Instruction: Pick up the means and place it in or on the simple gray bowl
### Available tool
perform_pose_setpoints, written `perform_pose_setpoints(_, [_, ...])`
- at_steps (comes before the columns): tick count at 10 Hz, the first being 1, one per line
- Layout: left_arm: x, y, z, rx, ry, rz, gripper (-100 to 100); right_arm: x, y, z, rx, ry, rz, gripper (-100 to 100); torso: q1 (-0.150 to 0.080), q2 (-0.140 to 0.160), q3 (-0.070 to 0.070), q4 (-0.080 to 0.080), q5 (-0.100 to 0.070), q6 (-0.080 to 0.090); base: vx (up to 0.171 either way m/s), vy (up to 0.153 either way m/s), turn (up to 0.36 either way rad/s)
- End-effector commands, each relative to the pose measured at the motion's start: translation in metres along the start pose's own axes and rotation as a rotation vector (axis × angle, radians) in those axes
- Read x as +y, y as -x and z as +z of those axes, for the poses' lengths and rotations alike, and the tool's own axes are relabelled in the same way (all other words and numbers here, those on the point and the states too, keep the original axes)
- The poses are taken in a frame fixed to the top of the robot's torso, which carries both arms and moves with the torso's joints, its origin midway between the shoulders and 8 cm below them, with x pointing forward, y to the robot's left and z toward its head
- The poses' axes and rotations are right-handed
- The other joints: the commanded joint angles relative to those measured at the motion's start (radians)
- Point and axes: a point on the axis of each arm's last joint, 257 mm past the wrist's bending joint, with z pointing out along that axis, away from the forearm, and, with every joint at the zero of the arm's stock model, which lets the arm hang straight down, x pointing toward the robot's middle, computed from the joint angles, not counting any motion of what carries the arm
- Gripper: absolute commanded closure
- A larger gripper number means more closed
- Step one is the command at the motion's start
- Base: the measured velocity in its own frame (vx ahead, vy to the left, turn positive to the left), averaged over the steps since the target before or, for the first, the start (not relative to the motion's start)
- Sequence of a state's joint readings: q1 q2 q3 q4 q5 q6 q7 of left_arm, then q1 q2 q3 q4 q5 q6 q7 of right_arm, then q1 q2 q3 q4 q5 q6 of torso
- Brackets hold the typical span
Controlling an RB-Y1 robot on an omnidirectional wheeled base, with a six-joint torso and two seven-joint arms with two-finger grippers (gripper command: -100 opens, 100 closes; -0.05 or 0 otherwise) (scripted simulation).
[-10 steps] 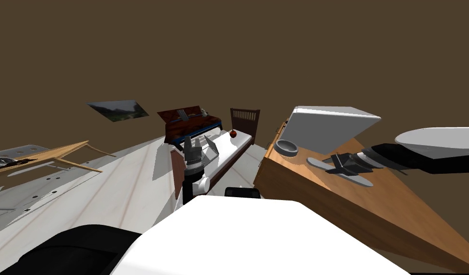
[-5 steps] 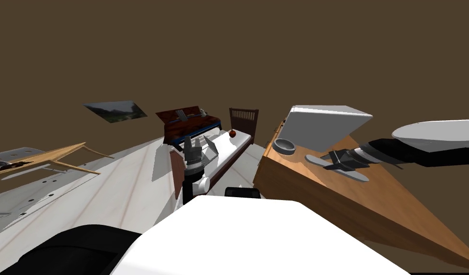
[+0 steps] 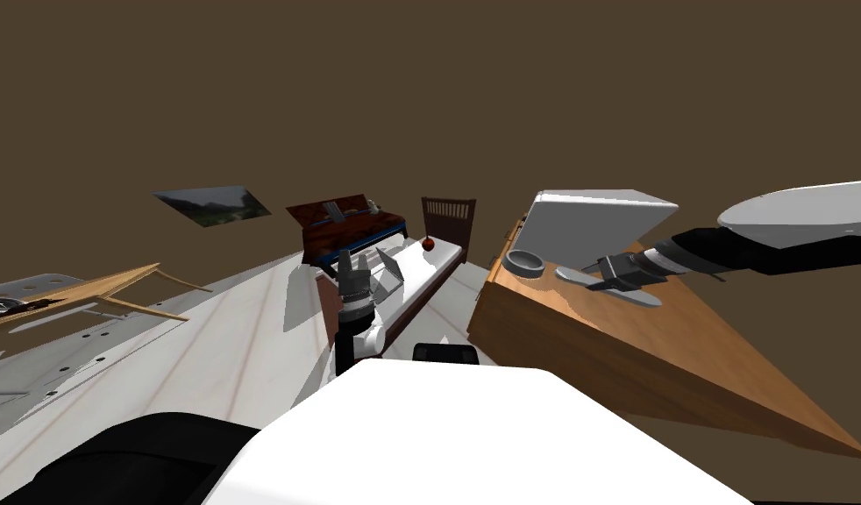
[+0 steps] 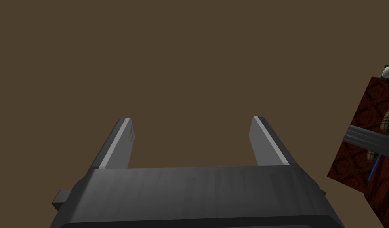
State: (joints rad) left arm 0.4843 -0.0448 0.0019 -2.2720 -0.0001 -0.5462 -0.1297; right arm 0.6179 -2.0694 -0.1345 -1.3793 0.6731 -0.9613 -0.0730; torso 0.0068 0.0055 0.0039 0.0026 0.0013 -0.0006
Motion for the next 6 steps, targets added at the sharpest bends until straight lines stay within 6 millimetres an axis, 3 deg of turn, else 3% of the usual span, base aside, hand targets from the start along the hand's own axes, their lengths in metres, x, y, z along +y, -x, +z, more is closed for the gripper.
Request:
perform_pose_setpoints(1, [0.0, 0.0, 0.0, 0.0, 0.0, 0.0, 0, -0.007, 0.004, -0.009, -0.004, -0.016, -0.01, 100, 0.0, 0.0, 0.0, 0.0, 0.0, 0.0, -0.038, 0.055, 0.012])
perform_pose_setpoints(6, [0.0, 0.0, 0.0, 0.0, 0.0, 0.0, 0, -0.029, 0.028, -0.042, 0.021, -0.047, -0.034, 100, 0.0, -0.005, -0.003, -0.001, 0.001, 0.0, 0.017, 0.062, 0.001])
